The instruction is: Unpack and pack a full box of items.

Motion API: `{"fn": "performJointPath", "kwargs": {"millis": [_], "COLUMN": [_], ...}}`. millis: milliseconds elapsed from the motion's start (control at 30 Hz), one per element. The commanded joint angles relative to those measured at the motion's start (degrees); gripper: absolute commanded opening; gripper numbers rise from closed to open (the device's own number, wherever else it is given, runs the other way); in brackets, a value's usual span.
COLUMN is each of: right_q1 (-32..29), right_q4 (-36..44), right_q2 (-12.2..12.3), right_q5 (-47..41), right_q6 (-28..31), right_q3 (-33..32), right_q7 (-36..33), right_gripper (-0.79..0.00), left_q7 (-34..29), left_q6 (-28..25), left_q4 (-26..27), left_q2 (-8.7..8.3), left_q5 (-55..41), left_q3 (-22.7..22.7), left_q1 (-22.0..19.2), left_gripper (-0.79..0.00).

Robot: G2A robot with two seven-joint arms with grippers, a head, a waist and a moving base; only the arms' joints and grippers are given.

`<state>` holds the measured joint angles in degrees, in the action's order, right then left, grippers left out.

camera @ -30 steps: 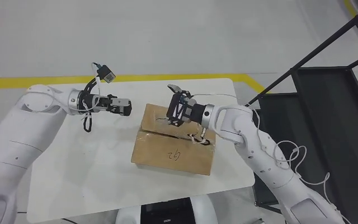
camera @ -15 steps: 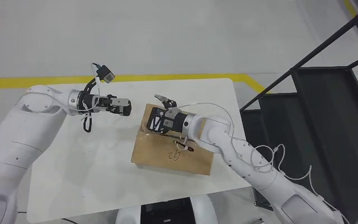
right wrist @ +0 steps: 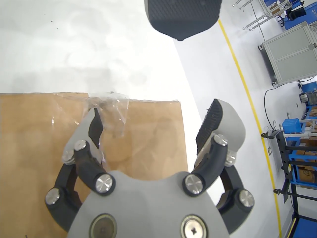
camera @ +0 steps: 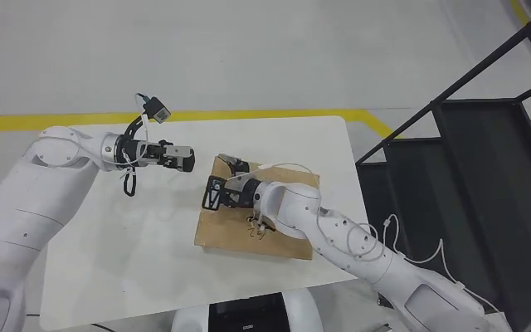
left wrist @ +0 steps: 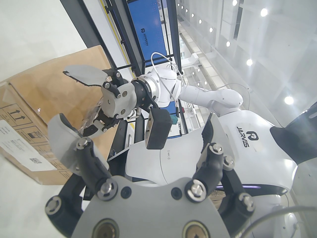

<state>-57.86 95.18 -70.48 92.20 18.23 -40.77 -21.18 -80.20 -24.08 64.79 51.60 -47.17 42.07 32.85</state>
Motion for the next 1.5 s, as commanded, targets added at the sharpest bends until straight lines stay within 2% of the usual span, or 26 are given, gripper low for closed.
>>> {"fn": "performJointPath", "kwargs": {"millis": [0, 267, 333, 400, 500, 700, 1000, 1067, 1267, 1467], "right_q1": [-0.2, -4.0, -6.7, -7.1, -7.2, -7.9, -8.3, -6.9, -2.8, 0.5], "right_q4": [0.0, 3.7, 7.5, 11.7, 11.7, 11.7, 12.8, 12.8, 8.7, 4.9], "right_q2": [-0.1, 1.3, 2.2, 1.9, 1.5, 1.4, 2.0, 2.1, 2.3, 2.4], "right_q5": [0.4, 1.2, 2.5, 3.3, 3.9, 3.4, 2.0, 0.2, -9.6, -12.2], "right_q6": [0.1, 4.9, 7.2, 8.2, 8.0, 8.7, 9.5, 10.2, 19.9, 25.9], "right_q3": [-0.2, -4.5, -6.2, -4.2, -2.6, -2.9, -8.1, -11.0, -14.8, -15.4], "right_q7": [0.2, 3.5, 3.7, 3.0, 1.4, 2.3, 4.9, 5.4, 7.9, 7.3], "right_gripper": [0.0, 0.0, 0.0, 0.0, 0.0, 0.0, 0.0, 0.0, 0.0, 0.0], "left_q7": [0.0, 0.0, 0.0, 0.7, 0.3, -0.4, -1.5, -2.3, -1.3, 0.1], "left_q6": [0.0, 0.0, 0.0, 0.8, 1.7, 2.7, 2.9, 2.3, 2.5, 4.0], "left_q4": [0.0, 0.0, 0.0, -1.1, -0.7, -1.0, -2.7, -3.4, -2.2, -0.2], "left_q2": [0.0, 0.0, 0.0, -0.22, -0.14, 0.47, 1.51, 1.61, 1.64, 1.33], "left_q5": [0.0, 0.0, 0.0, 0.2, 0.6, 1.3, 0.8, 0.6, 1.5, 3.0], "left_q3": [0.0, 0.0, 0.0, 1.2, 1.8, 2.2, 3.1, 3.1, 4.4, 6.0], "left_q1": [0.0, 0.0, 0.0, -0.5, -0.2, -0.4, -0.8, 0.4, 1.8, 3.7], "left_gripper": [0.0, 0.0, 0.0, 0.0, 0.0, 0.0, 0.0, 0.0, 0.0, 0.0]}}
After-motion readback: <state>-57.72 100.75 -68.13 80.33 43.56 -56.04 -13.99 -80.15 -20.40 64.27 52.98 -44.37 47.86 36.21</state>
